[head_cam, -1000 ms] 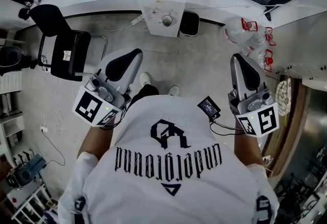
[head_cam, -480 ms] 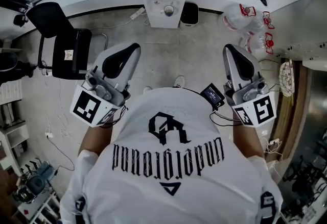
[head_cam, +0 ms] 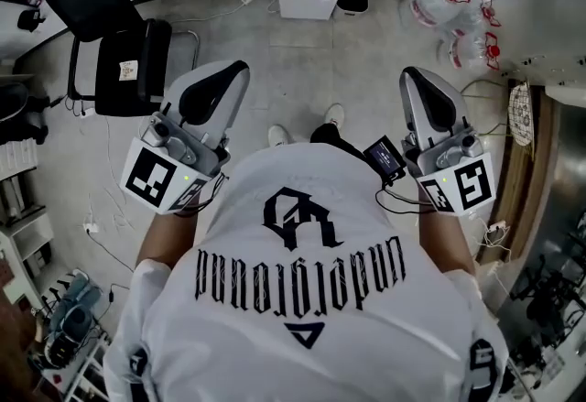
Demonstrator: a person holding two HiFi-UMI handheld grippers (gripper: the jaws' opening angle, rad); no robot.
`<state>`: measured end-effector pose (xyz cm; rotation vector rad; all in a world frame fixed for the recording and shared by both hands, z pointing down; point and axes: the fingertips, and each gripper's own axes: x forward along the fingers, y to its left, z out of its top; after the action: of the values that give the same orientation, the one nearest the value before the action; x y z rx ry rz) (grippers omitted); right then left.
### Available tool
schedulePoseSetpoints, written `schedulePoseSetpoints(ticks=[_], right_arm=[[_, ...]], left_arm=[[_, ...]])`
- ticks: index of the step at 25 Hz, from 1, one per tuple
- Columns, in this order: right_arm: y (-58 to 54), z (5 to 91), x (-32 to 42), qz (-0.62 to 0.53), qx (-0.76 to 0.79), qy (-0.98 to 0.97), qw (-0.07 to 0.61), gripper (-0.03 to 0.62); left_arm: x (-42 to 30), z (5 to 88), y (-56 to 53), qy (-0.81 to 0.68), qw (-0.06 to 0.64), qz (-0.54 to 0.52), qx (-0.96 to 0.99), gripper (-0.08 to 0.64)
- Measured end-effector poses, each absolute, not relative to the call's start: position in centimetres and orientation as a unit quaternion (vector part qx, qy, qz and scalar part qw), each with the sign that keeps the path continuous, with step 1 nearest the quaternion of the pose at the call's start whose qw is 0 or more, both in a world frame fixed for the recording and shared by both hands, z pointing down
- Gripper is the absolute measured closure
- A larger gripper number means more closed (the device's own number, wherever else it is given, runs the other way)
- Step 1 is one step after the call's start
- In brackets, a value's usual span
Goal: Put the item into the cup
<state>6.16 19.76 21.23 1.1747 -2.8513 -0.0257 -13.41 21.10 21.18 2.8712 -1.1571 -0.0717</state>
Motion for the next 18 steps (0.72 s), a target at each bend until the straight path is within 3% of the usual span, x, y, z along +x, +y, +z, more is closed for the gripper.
schedulePoseSetpoints(ticks=[18], right_arm=[[23.4,25.6,-0.2,0.005,0.377,-0.924,0.057,0.577]], left_arm=[[-17.5,25.1,24.0,-0.363,0.046,-0.019,0.930,0.545]])
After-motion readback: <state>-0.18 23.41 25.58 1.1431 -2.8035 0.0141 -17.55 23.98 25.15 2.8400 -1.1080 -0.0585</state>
